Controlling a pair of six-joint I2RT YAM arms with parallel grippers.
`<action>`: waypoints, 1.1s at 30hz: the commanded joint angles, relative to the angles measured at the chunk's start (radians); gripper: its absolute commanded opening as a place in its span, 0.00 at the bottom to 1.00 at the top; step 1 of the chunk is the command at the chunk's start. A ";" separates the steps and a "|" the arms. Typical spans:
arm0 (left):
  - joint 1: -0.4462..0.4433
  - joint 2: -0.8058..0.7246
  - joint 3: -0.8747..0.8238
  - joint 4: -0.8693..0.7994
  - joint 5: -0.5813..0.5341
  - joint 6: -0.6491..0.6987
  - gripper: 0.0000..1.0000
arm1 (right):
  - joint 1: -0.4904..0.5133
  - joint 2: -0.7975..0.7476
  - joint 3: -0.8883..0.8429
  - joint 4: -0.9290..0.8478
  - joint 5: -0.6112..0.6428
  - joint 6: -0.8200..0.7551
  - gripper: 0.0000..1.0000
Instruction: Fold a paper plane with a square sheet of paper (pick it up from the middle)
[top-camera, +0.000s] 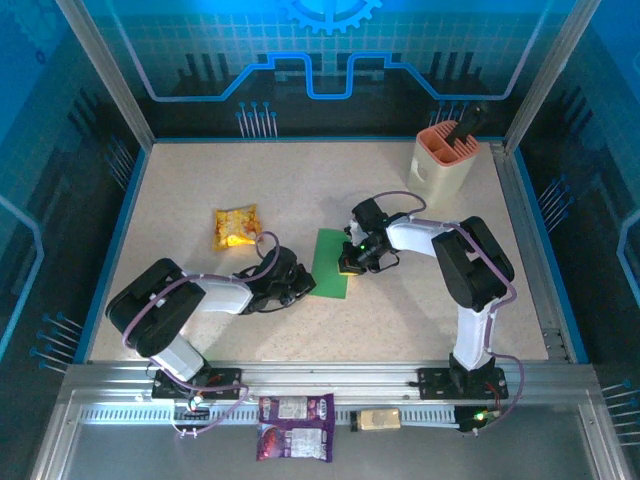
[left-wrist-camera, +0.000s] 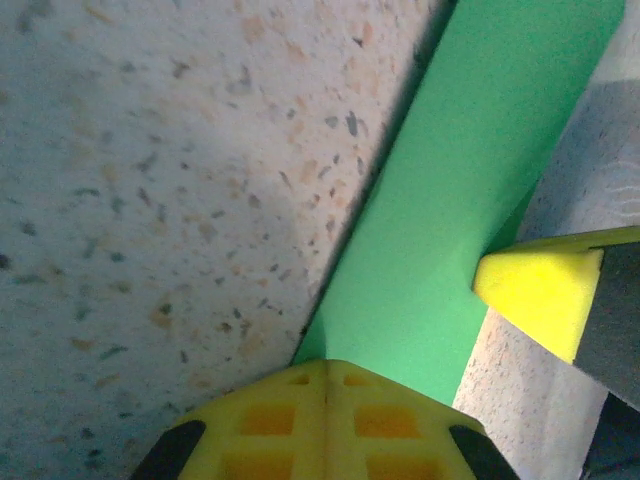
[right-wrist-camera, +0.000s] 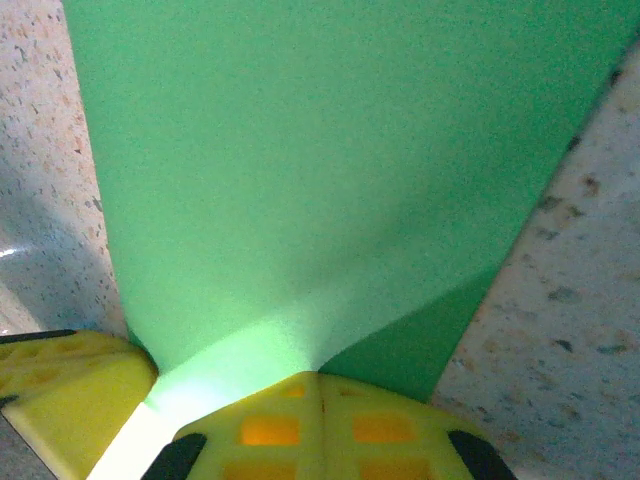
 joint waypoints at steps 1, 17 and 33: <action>0.053 -0.025 -0.071 -0.105 -0.020 -0.020 0.04 | -0.013 0.180 -0.092 -0.048 0.293 -0.001 0.01; 0.105 0.008 0.253 -0.218 0.195 0.204 0.10 | 0.005 0.094 -0.050 0.010 0.116 -0.179 0.03; 0.218 0.349 0.546 -0.357 0.160 0.306 0.09 | -0.005 0.112 -0.045 -0.017 0.129 -0.198 0.03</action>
